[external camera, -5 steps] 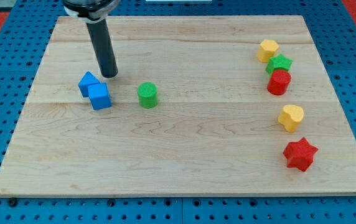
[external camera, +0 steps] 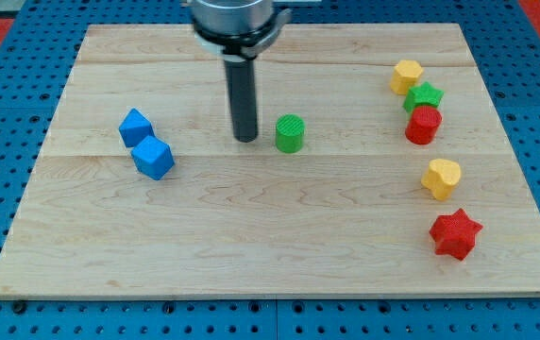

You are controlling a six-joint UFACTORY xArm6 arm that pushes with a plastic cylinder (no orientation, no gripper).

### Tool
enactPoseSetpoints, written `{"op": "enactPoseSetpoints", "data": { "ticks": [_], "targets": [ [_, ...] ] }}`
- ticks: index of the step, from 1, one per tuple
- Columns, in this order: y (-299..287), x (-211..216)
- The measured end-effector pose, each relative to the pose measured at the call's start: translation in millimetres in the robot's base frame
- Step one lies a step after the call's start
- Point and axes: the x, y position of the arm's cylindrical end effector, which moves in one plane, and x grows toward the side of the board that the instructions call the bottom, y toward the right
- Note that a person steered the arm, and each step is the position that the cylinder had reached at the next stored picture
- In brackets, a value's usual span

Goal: Push the green circle below the red circle

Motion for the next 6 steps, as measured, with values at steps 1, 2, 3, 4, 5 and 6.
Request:
{"op": "enactPoseSetpoints", "data": {
  "ticks": [1,2,3,4,5,6],
  "targets": [
    [64.6,0.5],
    [121.4,10.6],
    [156.7,32.2],
    [183.7,53.9],
    [126.2,54.8],
    [108.6,82.2]
  ]
}}
